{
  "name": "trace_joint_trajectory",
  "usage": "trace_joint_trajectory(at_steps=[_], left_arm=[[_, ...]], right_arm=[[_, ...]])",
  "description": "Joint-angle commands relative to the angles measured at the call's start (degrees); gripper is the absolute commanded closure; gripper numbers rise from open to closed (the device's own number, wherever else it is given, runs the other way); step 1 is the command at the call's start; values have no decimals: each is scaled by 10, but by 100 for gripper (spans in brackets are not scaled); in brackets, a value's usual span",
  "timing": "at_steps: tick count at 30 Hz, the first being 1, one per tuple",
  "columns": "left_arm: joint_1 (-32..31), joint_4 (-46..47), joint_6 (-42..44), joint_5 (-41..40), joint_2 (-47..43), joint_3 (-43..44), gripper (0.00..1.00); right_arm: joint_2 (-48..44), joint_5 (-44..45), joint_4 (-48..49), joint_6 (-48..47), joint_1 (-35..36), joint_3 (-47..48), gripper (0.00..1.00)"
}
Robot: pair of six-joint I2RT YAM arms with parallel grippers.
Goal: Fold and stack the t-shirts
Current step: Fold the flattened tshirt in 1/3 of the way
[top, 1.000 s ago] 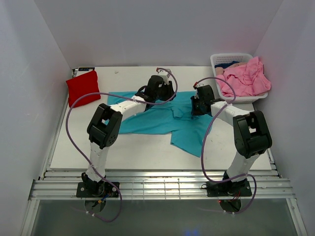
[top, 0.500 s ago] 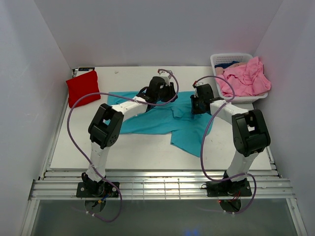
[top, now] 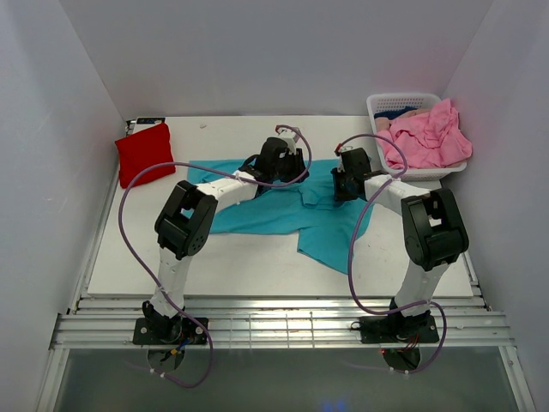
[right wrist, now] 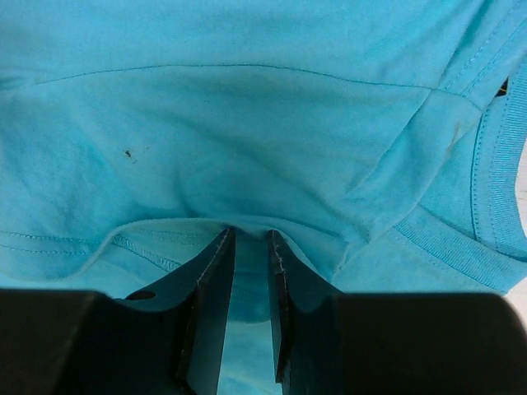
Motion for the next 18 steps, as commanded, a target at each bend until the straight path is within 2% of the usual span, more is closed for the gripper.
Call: trace_joint_trajectory(at_steps=[1, 9, 18], left_arm=[[-2, 8, -2, 17, -8, -6, 58], [-9, 18, -16, 49, 0, -18, 59], [-21, 18, -19, 48, 7, -28, 58]], right_arm=[[-2, 17, 12, -14, -1, 26, 71], [15, 26, 4, -32, -4, 66, 71], [38, 10, -4, -33, -12, 62, 70]])
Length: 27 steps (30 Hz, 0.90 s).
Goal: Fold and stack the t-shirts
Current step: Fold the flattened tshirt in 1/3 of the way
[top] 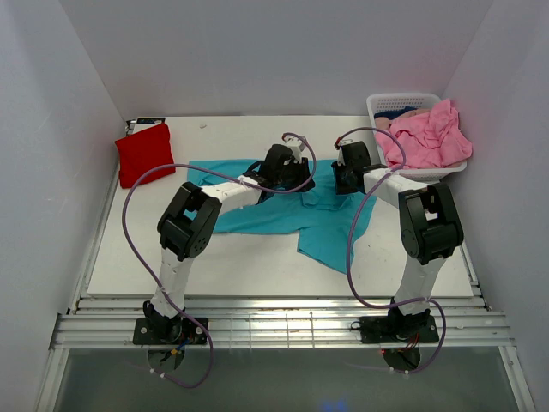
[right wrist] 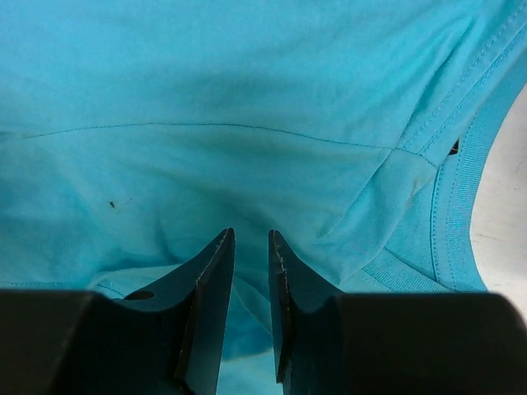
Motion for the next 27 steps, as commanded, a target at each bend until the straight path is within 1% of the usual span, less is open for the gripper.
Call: trace_joint_trajectory(at_steps=[1, 16, 23, 27], left_arm=[[-5, 12, -5, 6, 5, -7, 58], [-5, 9, -6, -3, 6, -15, 59], [-6, 10, -11, -5, 8, -22, 59], [-7, 10, -15, -5, 8, -24, 59]], right_arm=[[4, -9, 0, -6, -3, 5, 70], [-45, -46, -19, 3, -2, -41, 70], [-102, -40, -28, 8, -3, -83, 69], [-108, -33, -44, 11, -2, -93, 69]])
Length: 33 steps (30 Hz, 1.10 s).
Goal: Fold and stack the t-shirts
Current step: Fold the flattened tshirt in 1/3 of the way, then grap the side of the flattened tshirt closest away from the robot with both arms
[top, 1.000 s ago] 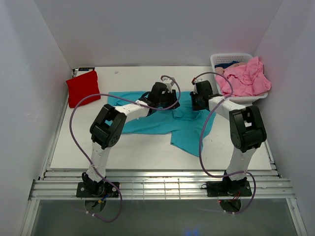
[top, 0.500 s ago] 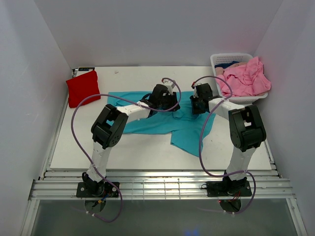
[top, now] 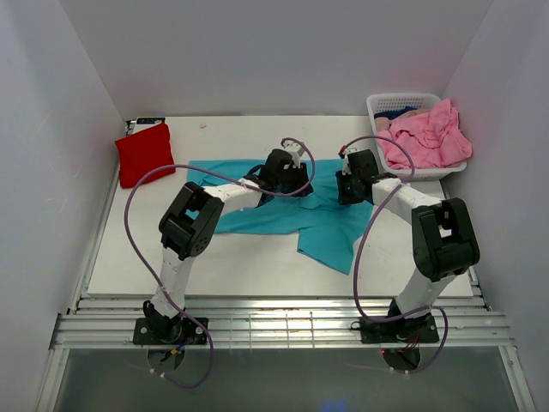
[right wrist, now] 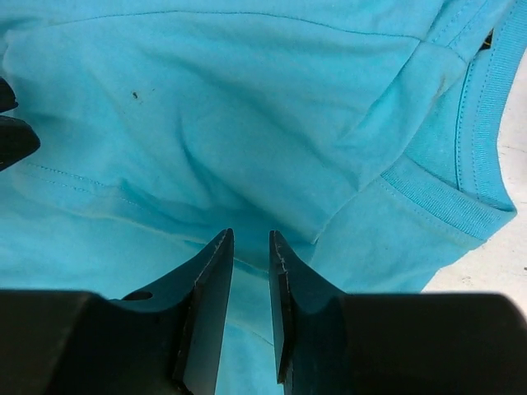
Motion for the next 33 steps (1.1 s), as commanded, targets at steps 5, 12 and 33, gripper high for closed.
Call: trace_joint_trajectory(at_steps=[5, 12, 33], left_arm=[[-4, 7, 2, -55, -37, -39, 60], [-4, -193, -23, -428, -223, -104, 44], [119, -378, -192, -513, -436, -397, 32]], right_arm=[[-20, -2, -32, 11, -1, -21, 70], [-147, 7, -95, 58, 24, -63, 68], [-339, 91, -216, 160, 99, -201, 55]])
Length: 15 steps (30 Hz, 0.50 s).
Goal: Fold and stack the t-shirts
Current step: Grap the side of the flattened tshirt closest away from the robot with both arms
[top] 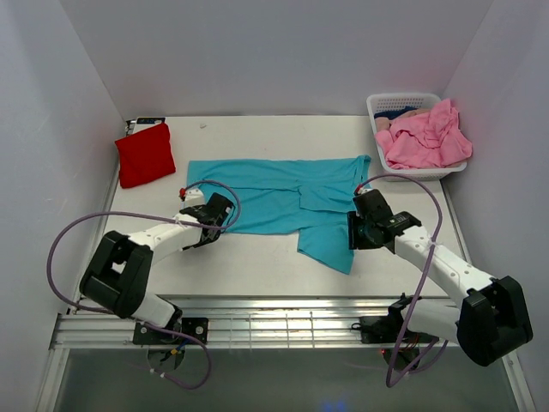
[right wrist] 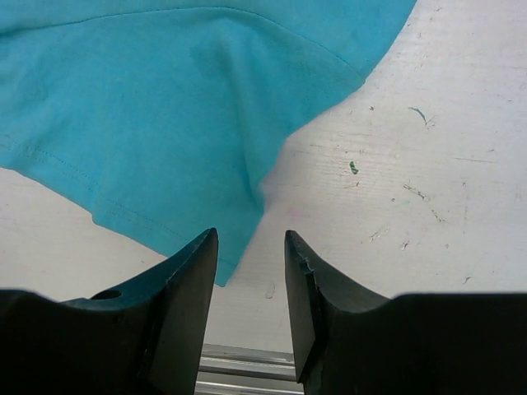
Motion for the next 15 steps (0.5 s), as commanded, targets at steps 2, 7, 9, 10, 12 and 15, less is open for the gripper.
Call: trace_joint_trajectory(at_steps=[2, 7, 9, 10, 12, 15], left_arm=[[45, 57, 18, 10, -97, -24, 32], [81, 105, 30, 24, -103, -54, 33], [96, 130, 41, 38, -97, -61, 33], [100, 141, 47, 43, -96, -69, 33], [107, 158, 56, 54, -96, -74, 33], [115, 155, 54, 51, -90, -73, 33]], right_arm=[[-19, 9, -3, 9, 4, -9, 56], [-14, 0, 1, 7, 7, -14, 56], [-11, 0, -2, 7, 9, -14, 56], [-10, 0, -1, 8, 10, -14, 55], [-6, -1, -2, 7, 12, -14, 56], [1, -2, 0, 6, 14, -14, 56]])
